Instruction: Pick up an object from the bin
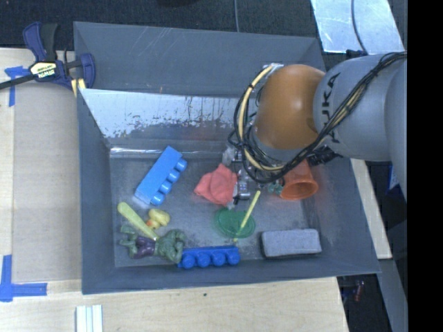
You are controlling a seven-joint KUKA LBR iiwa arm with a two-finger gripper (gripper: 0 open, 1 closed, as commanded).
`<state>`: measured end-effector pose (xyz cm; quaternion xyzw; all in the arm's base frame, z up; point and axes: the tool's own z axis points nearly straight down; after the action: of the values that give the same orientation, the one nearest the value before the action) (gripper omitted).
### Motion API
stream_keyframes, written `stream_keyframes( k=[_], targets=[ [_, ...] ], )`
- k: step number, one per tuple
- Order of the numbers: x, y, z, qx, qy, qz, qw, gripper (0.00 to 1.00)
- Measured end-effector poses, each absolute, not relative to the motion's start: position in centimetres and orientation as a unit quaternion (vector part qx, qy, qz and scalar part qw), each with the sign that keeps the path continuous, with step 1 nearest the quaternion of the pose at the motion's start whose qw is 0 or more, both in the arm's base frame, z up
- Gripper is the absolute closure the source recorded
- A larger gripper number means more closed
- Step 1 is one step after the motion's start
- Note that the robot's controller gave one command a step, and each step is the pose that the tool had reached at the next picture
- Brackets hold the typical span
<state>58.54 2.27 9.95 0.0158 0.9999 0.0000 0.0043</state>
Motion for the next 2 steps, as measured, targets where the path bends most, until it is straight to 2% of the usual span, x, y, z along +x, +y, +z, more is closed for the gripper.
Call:
stream_keyframes(
  k=[1,2],
  targets=[
    [56.83,1.47,8.73,-0.180,0.984,0.000,0.004,1.00],
    [56.83,1.46,8.73,-0.180,0.984,0.000,0.003,1.00]
  ],
)
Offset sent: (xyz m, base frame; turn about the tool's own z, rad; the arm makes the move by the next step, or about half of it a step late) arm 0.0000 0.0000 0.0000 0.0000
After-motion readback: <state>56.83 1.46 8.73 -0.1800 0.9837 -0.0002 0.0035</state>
